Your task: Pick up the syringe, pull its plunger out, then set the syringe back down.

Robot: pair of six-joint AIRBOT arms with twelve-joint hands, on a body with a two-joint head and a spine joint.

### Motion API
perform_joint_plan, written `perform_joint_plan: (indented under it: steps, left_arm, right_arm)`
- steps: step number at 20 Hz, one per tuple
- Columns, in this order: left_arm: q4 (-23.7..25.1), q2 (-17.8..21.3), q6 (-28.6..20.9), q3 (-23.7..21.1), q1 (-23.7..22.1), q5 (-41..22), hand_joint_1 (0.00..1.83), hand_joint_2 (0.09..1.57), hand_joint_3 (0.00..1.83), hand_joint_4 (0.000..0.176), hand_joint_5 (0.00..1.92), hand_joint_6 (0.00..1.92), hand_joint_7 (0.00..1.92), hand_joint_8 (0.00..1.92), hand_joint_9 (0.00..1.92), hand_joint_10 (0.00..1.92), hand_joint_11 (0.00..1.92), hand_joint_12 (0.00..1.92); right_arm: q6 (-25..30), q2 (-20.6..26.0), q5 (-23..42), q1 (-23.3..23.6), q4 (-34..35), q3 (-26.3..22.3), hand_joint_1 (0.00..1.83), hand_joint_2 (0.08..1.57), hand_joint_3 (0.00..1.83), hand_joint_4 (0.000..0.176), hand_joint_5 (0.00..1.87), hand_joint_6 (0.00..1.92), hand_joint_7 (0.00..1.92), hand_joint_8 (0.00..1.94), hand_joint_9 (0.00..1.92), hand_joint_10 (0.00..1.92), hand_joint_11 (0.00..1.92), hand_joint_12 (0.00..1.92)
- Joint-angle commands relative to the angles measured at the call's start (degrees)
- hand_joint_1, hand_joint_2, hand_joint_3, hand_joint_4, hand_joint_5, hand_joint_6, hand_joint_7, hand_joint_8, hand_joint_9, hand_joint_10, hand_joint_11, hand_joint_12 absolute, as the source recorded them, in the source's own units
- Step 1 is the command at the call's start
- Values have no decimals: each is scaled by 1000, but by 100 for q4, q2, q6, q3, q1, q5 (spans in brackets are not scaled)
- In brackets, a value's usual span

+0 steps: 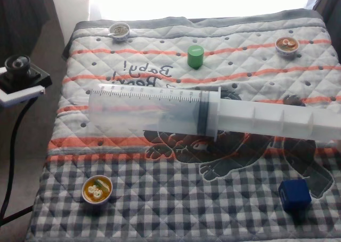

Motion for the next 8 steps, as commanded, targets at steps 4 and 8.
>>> perform_joint_plan:
  steps: [4,8]
  left_arm:
    - [54,-41,-185,-19,19,546,0,1395,27,47,0,0,0,0,0,0,0,0]
    - [47,-35,-192,-23,44,546,0,1396,27,47,0,0,0,0,0,0,0,0]
  right_arm:
    - [342,-53,600,17,-26,64,580,1287,0,93,272,518,482,12,441,146,0,1528]
    - [348,-80,600,20,19,90,580,1287,0,93,270,523,482,12,440,147,0,1528]
